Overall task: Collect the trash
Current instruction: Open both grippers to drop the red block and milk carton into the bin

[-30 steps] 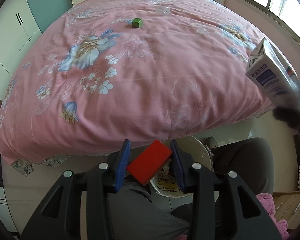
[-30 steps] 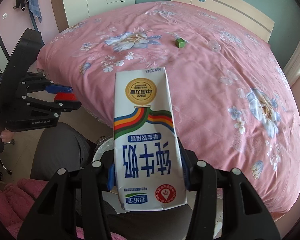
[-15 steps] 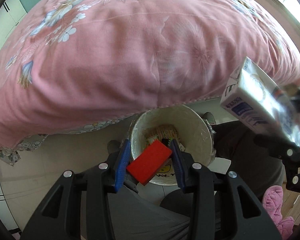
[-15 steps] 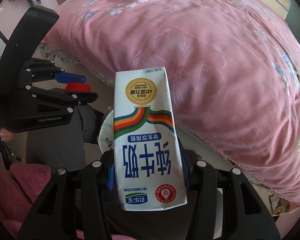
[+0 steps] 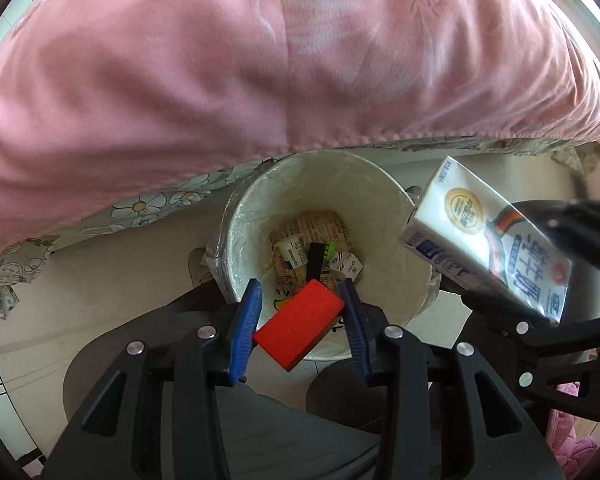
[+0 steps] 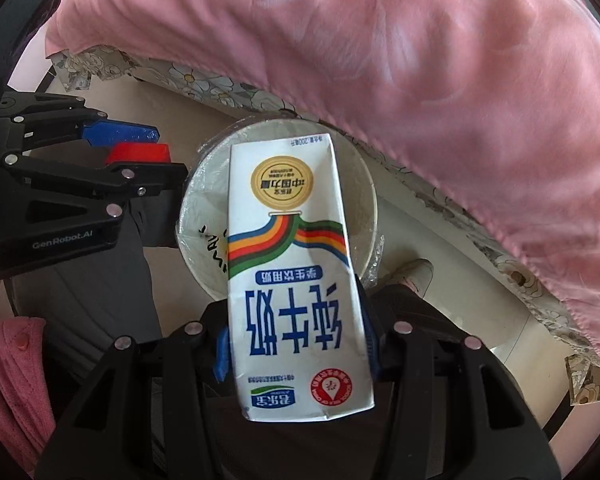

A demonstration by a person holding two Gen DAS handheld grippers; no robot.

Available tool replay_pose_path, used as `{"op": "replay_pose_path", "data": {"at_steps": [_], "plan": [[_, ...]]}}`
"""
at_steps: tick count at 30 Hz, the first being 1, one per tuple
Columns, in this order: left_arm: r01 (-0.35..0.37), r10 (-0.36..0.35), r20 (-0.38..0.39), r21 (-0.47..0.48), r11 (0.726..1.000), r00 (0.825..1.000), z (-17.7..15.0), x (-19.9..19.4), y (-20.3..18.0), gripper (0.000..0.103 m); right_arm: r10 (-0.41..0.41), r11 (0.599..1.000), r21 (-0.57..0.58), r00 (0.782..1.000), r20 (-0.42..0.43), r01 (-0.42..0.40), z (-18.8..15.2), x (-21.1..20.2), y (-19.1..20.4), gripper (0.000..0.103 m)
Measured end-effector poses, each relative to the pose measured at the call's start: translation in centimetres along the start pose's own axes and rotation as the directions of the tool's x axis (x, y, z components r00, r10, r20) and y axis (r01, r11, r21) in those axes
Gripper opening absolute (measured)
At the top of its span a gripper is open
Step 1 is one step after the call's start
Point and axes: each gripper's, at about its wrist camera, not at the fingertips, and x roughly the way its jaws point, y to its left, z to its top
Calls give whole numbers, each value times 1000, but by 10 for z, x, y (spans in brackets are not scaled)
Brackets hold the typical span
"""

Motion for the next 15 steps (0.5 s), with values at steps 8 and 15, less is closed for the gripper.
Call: {"op": "replay_pose_path", "data": {"at_steps": [8,15], "plan": [[3,-4,-51,-24,1000,999,4,34,-1,43,14,999,42,998,-68,-12,5,45,1,50],[24,-31,-94,-74,997,995,8,67,0,43,63,992,118,988,-138,-47,12,88,-2,50]]}}
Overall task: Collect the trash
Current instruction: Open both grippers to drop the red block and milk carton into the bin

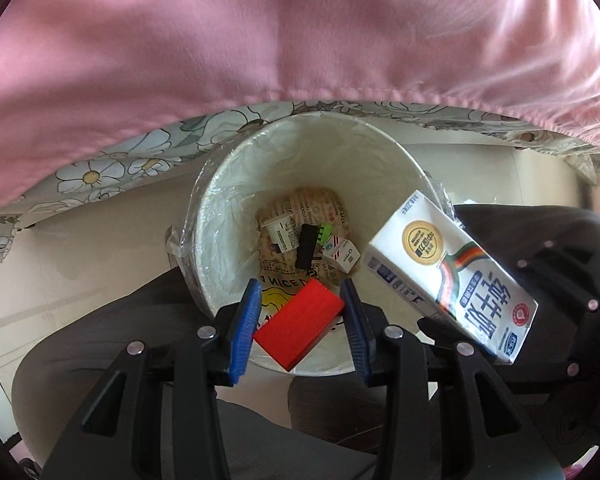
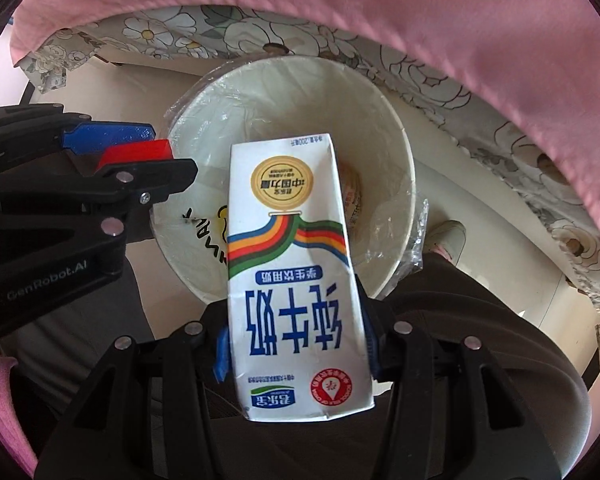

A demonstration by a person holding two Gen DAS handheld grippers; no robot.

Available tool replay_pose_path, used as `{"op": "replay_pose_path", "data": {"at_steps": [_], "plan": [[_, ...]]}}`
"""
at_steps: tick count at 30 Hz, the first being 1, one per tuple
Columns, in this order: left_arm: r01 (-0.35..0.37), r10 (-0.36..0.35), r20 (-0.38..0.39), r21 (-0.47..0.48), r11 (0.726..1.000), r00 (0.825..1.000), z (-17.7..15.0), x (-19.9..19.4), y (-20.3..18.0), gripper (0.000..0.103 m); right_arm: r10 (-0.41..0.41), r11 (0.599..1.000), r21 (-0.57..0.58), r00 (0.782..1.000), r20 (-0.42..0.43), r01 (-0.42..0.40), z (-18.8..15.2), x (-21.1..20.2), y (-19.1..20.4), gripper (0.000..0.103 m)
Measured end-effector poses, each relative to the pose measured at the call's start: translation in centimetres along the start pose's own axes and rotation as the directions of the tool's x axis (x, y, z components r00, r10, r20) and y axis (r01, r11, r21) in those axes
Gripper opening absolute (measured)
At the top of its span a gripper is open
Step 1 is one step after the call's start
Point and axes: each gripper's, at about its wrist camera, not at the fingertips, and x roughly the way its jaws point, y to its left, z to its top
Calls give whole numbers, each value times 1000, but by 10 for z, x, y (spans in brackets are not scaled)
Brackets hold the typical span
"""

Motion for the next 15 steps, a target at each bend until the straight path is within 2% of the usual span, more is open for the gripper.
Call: {"op": "replay_pose_path", "data": {"at_steps": [10,15], "plan": [[33,-34,-29,-38,999,999,7,40,8,43,34,995,91,998,-56,-29,8,21,-11,50],[41,-42,-35,-32,999,999,9,55,7,43,34,994,106,997,-76,-26,6,25,-4,50]]}}
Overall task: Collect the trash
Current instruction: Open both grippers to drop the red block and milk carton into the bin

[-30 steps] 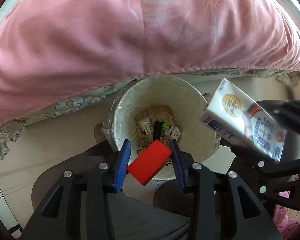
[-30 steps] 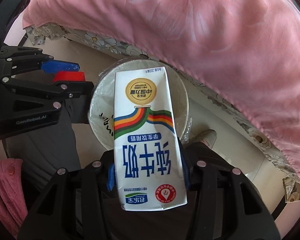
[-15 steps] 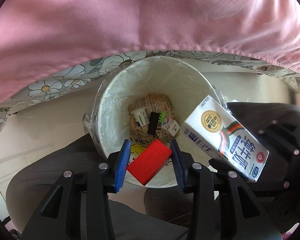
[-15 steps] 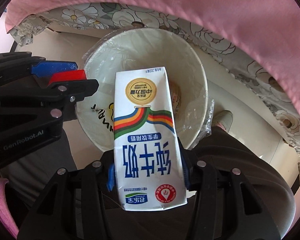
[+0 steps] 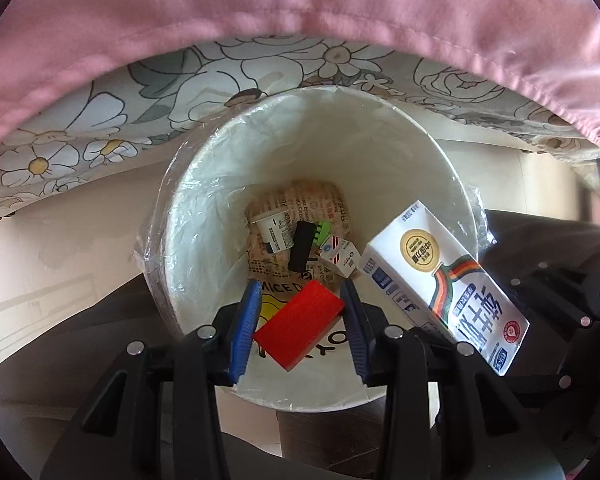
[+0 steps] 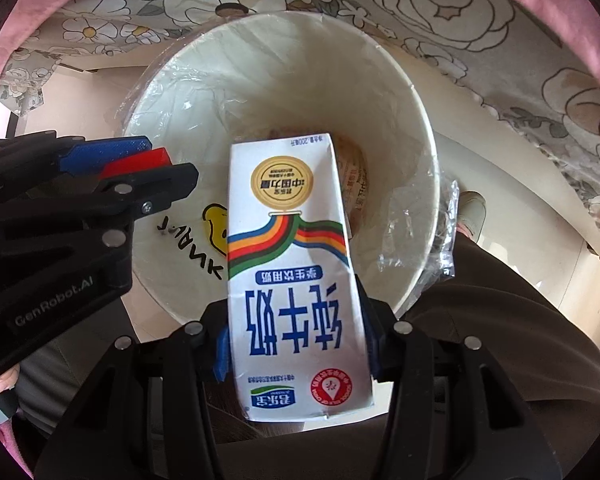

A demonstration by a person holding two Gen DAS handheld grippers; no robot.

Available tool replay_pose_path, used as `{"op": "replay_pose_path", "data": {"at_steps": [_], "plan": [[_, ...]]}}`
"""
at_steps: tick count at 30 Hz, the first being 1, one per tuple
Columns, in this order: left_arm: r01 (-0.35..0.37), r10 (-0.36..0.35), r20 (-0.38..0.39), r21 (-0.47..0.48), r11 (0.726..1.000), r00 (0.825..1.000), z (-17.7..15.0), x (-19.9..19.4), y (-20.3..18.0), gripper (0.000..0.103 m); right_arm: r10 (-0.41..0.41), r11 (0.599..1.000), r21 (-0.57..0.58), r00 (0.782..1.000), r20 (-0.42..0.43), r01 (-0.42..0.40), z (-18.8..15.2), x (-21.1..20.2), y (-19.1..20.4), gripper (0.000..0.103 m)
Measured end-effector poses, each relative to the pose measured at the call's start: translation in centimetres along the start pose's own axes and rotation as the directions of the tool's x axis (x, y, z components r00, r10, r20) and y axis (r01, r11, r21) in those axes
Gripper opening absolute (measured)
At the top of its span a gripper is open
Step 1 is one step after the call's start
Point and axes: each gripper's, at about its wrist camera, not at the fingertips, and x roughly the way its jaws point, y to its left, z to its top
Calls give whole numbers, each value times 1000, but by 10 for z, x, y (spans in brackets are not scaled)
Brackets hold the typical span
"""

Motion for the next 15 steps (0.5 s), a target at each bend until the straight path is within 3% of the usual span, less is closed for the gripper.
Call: {"op": "replay_pose_path", "data": {"at_steps": [15], "plan": [[20,-21,-74,-6,1000,997,11,33,2,43,13,1000,29,999,-50,-12,9,16,-10,50]]}}
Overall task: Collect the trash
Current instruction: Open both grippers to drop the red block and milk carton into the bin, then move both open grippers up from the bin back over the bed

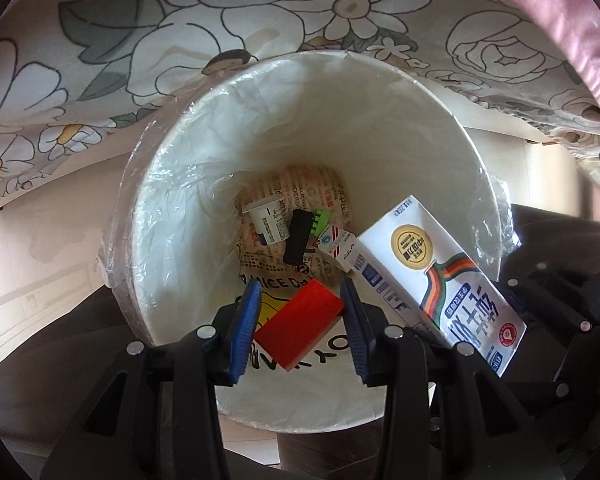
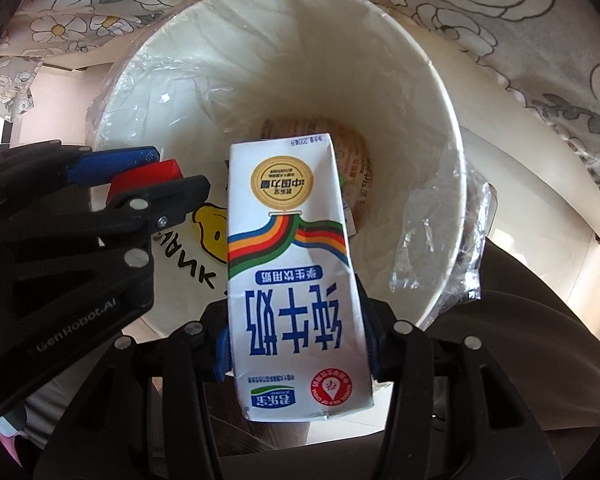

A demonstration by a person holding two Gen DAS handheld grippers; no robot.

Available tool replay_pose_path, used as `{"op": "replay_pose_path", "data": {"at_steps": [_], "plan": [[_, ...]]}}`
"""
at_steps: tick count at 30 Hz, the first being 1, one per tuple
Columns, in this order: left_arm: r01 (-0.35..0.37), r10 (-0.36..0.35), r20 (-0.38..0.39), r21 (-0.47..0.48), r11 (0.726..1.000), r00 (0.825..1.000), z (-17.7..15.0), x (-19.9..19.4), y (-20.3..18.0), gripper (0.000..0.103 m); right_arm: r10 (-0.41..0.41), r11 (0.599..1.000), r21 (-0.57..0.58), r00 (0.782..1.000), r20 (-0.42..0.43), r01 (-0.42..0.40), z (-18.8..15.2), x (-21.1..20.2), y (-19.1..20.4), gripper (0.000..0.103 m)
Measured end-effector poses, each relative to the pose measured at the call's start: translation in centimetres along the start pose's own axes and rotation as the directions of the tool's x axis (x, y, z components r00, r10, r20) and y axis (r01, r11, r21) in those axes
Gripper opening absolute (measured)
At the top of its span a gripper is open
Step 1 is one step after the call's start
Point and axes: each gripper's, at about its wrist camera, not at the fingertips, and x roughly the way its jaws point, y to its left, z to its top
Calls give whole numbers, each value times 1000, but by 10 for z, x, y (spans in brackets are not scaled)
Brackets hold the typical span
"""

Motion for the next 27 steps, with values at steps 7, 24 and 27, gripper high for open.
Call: {"op": "replay_pose_path", "data": {"at_steps": [7,24,27], "plan": [[26,-27,-48,-17,1000,998,4,13,3,43,6,1000,1,1000,-19,-6,7,10,-5,50],[40,-42,-60,-39,998,997,4,14,1,60,45,998,45,999,-23,-44,9,20,-17,58],[33,-35,-54,-41,999,998,2,11,2,60,40,998,46,999,-17,-39,8,20,-19,58]]}}
